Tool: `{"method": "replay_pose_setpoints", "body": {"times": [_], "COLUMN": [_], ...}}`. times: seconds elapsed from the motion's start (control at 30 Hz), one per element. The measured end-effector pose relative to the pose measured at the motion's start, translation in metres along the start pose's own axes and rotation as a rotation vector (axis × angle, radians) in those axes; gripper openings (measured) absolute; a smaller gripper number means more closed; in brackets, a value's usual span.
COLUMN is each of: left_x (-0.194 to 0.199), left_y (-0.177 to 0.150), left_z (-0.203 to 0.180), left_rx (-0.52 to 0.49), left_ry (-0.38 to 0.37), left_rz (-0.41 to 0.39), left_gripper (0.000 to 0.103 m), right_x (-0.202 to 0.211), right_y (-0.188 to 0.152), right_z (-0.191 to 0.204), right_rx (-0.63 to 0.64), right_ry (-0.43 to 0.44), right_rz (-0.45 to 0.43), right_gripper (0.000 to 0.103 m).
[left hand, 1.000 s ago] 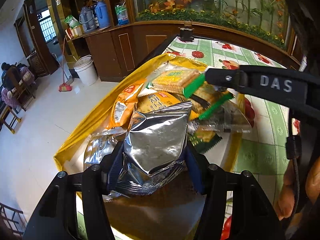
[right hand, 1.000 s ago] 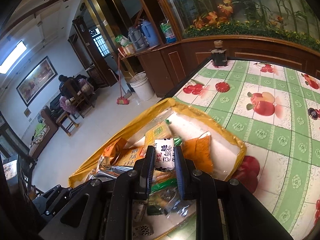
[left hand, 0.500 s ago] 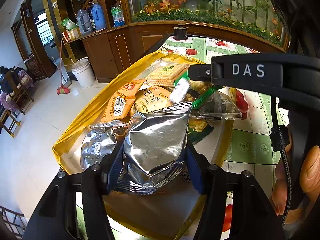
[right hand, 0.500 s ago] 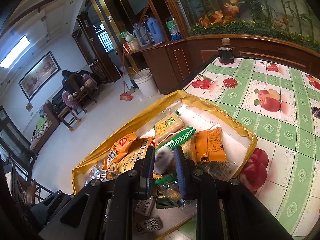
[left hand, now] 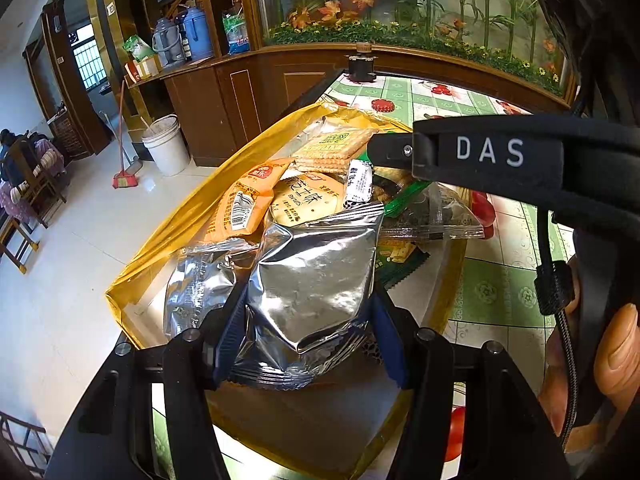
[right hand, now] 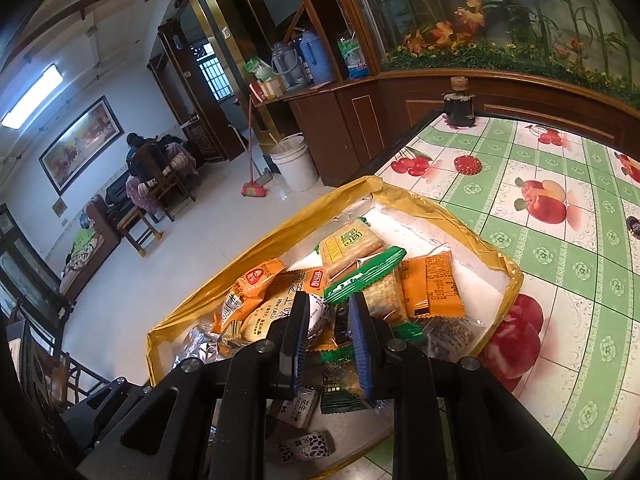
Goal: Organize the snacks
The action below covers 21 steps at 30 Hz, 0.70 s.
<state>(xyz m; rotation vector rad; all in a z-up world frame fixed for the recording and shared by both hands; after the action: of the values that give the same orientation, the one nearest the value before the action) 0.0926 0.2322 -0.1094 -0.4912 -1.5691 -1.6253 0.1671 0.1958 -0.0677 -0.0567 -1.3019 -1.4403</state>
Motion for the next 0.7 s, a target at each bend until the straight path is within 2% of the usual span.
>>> {"method": "replay_pose_setpoints", "body": {"times": [0.33,0.43,0.5,0.53,0.6,0.7], "left_x": [-0.001,-0.002,0.001,0.004,0.011,0.022], "left_y": [0.000,0.001,0.002,0.003,0.004,0.005], "left_z": [0.001,0.003,0.004,0.004,0.005,0.006], "left_rx": [0.005,0.020,0.031,0.034,0.040,0.052], "left_ry": [-0.002,-0.022,-0.033,-0.033,-0.035,-0.037], "left_rz": [0.008,0.017,0.020,0.011,-0.010,-0.041], "left_gripper": [0.059,0.066,0.073,0.073,0.074,0.080], "right_x": [-0.001,0.000,0.003,0.005,0.012,0.023], "right_y": [0.000,0.001,0.002,0.003,0.004,0.004], "right_z": [0.000,-0.001,-0.002,-0.002,-0.003,-0.004], "right_rx": [-0.002,-0.008,-0.011,-0.013,-0.016,-0.018], "right_ry": [-0.002,-0.005,-0.006,-0.007,-0.004,0.005], "right_rz": [0.009,0.006,0.000,-0.005,-0.020,-0.036], "right_gripper": [0.024,0.025,0.034,0.038,0.052,0.057]}}
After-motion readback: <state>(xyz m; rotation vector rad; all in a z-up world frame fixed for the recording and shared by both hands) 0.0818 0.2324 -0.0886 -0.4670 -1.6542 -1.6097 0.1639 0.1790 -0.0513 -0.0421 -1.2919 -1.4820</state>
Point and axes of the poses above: each gripper's, at about its wrist camera, not at the fingertips, and x roughly against the way its jaws point, z to its left, y to its top, the point moved 6 cm from there along -x, roughly the way its jaws point, and after that the axes turned 6 degrees about -x, right-handed, at the moved point
